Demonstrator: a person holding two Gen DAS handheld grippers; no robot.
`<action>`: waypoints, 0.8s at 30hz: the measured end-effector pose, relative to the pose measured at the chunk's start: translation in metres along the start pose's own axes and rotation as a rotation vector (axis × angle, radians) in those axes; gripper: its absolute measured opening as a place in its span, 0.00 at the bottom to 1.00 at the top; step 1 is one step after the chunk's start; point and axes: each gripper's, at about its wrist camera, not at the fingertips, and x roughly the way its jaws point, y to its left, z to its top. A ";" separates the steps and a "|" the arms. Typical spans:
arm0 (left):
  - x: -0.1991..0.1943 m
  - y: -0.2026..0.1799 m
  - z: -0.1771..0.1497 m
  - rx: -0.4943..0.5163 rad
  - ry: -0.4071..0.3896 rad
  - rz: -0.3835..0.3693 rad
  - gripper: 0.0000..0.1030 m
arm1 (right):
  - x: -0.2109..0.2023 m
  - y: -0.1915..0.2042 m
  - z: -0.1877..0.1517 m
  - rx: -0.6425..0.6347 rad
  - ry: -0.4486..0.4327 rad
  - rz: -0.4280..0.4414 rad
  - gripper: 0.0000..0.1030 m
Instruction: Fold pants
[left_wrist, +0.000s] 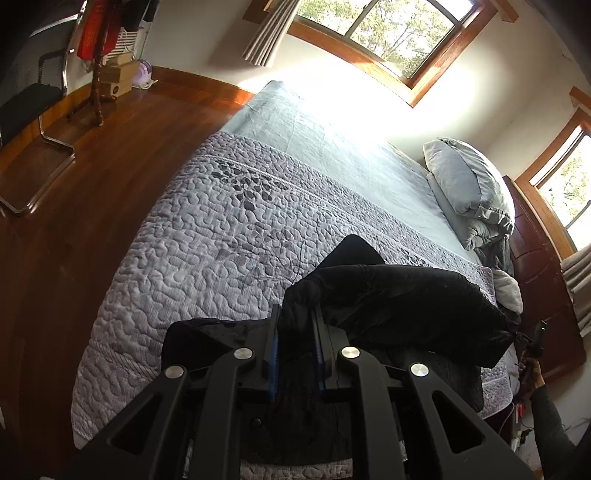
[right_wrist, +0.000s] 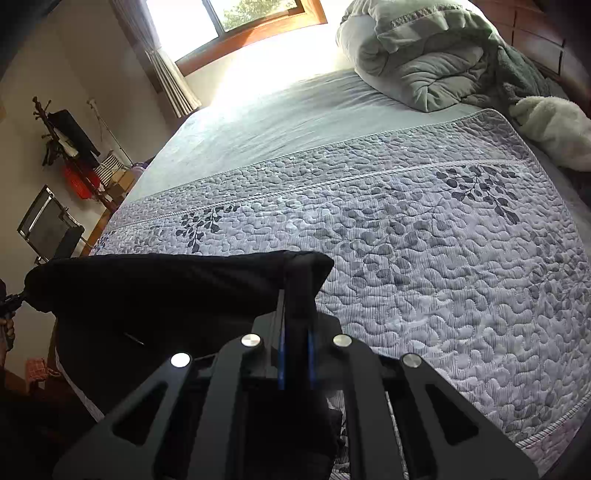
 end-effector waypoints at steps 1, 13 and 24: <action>-0.002 0.002 -0.005 -0.004 -0.002 -0.002 0.14 | -0.004 0.002 -0.003 -0.007 -0.004 -0.003 0.06; -0.014 0.031 -0.062 -0.063 0.000 -0.035 0.15 | -0.031 0.015 -0.053 -0.082 -0.047 -0.076 0.06; 0.001 0.063 -0.111 -0.133 0.035 -0.048 0.18 | -0.048 0.038 -0.097 -0.165 -0.059 -0.128 0.07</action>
